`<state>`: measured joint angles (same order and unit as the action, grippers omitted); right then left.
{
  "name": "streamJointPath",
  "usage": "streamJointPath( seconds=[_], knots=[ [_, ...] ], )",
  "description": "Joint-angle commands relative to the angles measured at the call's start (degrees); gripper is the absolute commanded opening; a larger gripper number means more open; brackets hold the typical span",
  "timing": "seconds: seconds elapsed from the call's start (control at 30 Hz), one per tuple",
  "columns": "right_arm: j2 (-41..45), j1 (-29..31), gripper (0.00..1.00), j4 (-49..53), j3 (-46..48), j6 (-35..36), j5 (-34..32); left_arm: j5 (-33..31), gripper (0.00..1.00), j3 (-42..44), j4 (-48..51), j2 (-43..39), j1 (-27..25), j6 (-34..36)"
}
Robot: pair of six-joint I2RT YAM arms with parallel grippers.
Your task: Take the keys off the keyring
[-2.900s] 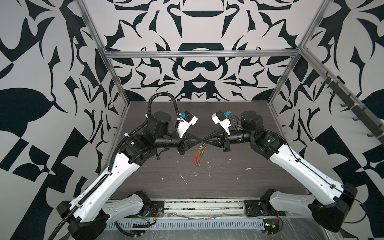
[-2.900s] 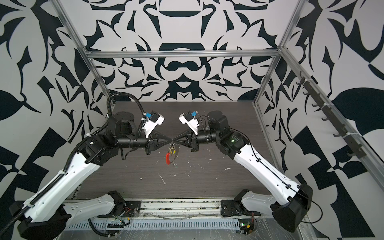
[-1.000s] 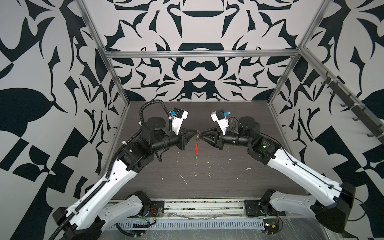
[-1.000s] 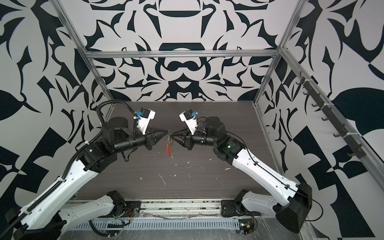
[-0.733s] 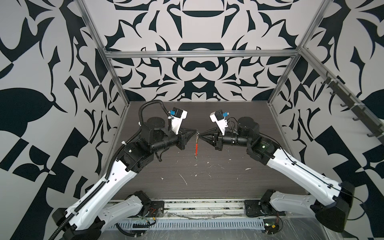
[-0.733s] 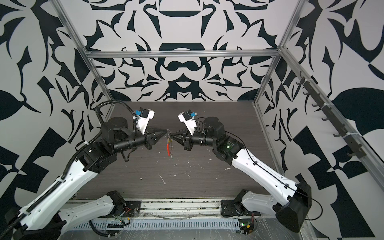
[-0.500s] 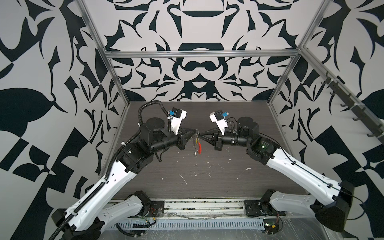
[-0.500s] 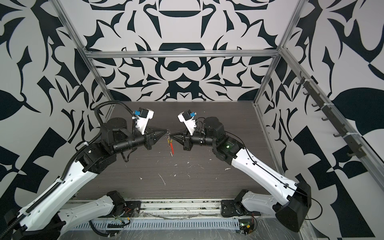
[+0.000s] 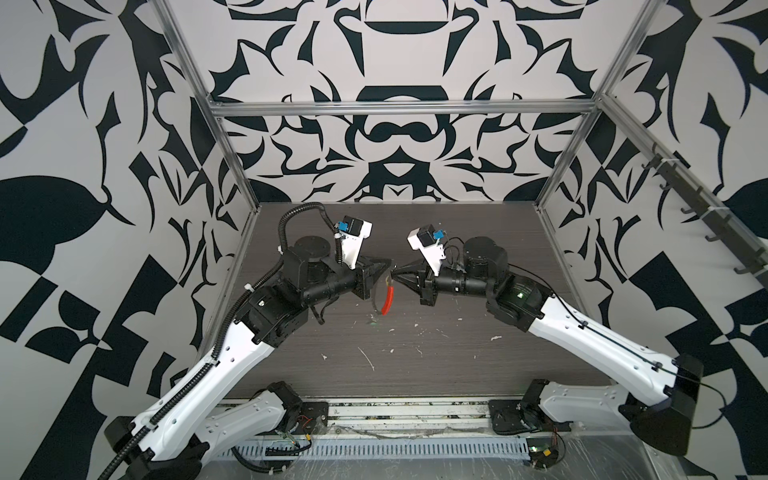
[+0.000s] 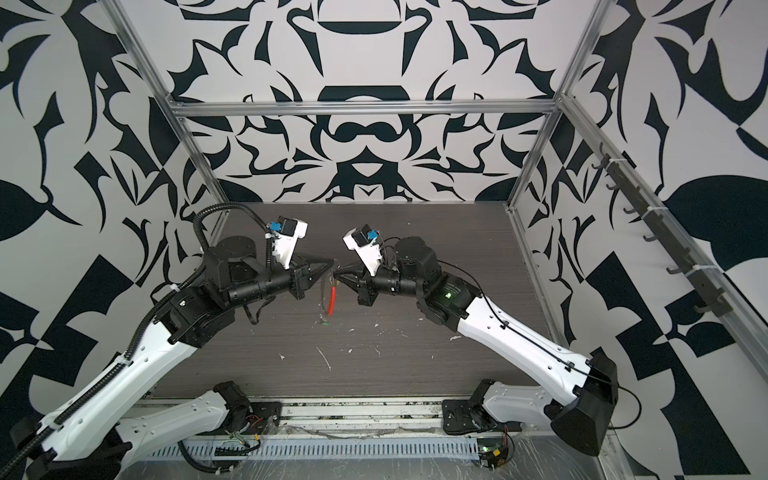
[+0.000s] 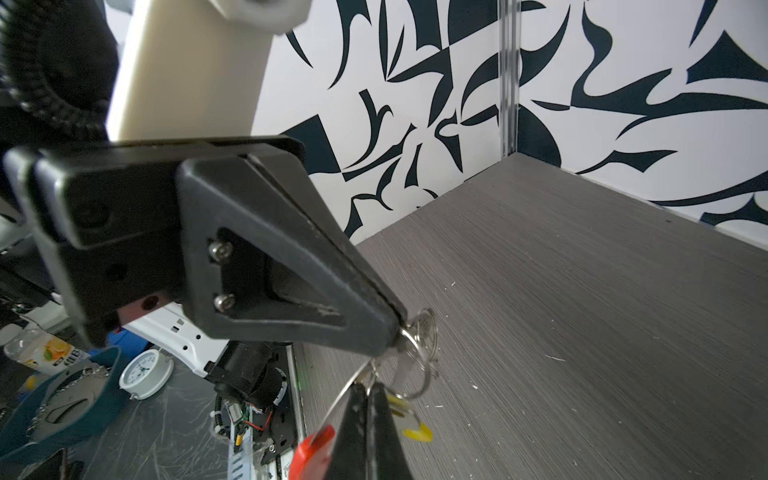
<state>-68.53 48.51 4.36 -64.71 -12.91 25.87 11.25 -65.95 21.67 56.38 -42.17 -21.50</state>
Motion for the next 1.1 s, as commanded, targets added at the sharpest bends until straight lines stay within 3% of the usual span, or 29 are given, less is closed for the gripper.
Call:
streamJointPath(
  seconds=[0.0,0.23,0.47,0.7,1.07],
  knots=[
    [-0.15,3.03,0.0,-1.61,-2.83,2.36,2.6,-0.43,0.0,1.14,-5.9,0.92,-0.19,-0.74],
    [0.12,3.93,0.0,-2.49,-2.2,1.96,1.1,-1.79,0.0,2.99,-6.59,-0.67,-0.19,-0.3],
    [0.92,4.24,0.0,-15.85,3.14,-8.26,-3.24,-2.93,0.0,8.16,-14.46,-3.74,-0.19,-2.07],
    [-0.9,7.35,0.0,-24.72,4.48,-11.93,-11.01,-9.26,0.0,16.8,-28.99,-7.78,-0.89,-6.48],
    [-2.75,8.14,0.0,-35.82,7.85,-18.41,-15.89,-10.72,0.0,18.48,-33.81,-4.35,-2.39,-7.77]
  ],
)
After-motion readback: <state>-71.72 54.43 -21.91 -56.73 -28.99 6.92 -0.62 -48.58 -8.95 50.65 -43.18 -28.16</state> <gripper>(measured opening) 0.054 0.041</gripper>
